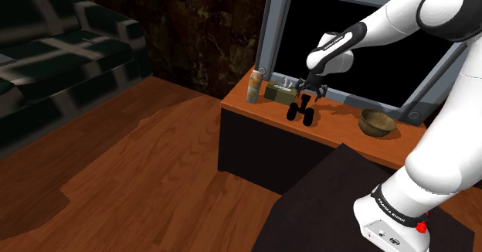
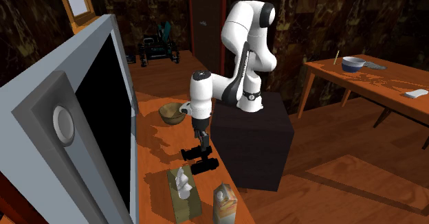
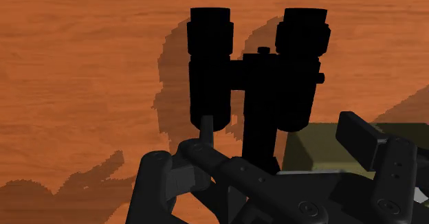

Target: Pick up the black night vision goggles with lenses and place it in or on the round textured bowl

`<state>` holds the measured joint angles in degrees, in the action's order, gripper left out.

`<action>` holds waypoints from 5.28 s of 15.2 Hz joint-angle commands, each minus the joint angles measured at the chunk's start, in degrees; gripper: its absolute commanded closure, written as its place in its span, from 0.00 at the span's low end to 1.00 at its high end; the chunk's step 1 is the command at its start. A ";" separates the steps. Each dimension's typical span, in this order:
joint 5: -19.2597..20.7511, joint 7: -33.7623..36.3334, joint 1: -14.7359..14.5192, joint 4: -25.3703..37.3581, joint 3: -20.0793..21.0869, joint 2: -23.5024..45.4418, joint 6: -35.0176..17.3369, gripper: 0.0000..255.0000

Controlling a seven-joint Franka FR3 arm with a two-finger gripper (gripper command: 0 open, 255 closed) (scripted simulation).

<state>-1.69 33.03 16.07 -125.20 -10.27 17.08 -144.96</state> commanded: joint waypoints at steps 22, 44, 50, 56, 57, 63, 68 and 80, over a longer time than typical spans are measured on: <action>-1.82 -0.28 1.06 1.82 0.64 7.05 -5.14 1.00; 1.14 1.40 -0.21 3.06 -0.98 -4.19 7.19 1.00; 1.88 1.80 -0.42 4.40 -1.19 -7.07 11.36 1.00; 2.48 2.10 -0.56 6.18 -1.31 -9.59 15.62 1.00; 2.57 2.14 -0.58 6.52 -1.32 -9.97 16.33 1.00; 3.35 -3.45 2.57 1.47 -4.13 -15.12 16.15 1.00; 4.23 -9.47 5.85 -2.21 -7.38 -18.95 15.98 1.00; 5.56 -25.79 13.79 -4.32 -16.54 -23.08 17.21 1.00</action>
<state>4.01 9.03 29.18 -130.13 -25.90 -6.17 -128.08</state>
